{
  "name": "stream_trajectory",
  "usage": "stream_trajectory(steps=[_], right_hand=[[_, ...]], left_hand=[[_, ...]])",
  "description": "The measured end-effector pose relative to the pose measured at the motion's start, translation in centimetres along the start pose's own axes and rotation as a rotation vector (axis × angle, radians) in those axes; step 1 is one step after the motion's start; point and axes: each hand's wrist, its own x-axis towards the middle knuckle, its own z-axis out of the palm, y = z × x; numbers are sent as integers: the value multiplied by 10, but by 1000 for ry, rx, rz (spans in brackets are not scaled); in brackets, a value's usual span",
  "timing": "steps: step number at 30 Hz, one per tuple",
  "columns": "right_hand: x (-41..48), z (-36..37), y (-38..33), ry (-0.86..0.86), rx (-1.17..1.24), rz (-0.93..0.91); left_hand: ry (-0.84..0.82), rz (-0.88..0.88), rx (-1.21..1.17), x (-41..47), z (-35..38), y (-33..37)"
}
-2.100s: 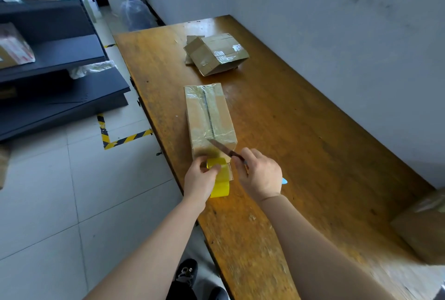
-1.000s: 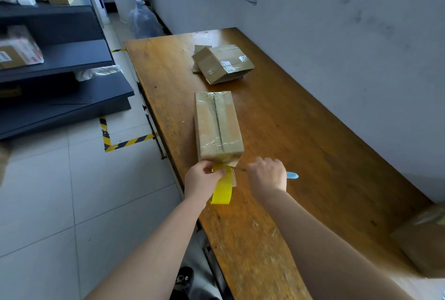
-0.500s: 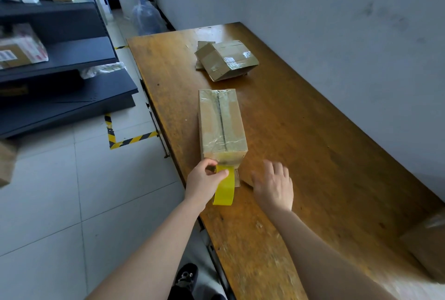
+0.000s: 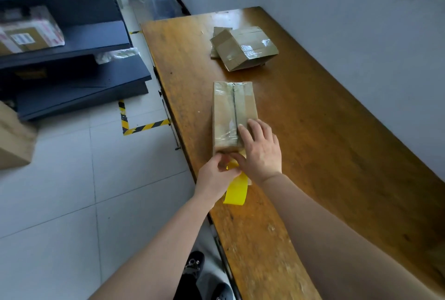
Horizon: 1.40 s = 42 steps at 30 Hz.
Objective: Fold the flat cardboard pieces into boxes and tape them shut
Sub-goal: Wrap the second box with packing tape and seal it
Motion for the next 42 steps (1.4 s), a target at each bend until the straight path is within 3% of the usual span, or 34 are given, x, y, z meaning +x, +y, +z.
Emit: stream_trajectory(steps=[5,13,22,28,34,38,42], right_hand=[[2,2,2,23,18,-34],[-2,6,10,-104,44,-9],[0,-8,3,-16,76,6],[-3,-5,-4,-95,-6,-6],[-4,-24,-2,-101,269,67],[-18,-42,-9,91,575,166],[-24,-60,-12,-213,825,191]], left_hand=[[-46,2,26,2,-3,-3],[-132,-57,20,3,-11,-4],[-124,-71,19,-6,-11,-3],[-108,-118,-34,-10,-15,-2],[-106,-152,-163,-15,-23,11],[-139,-75,-188,-23,-33,33],[-161,9,-154,-30,-47,51]])
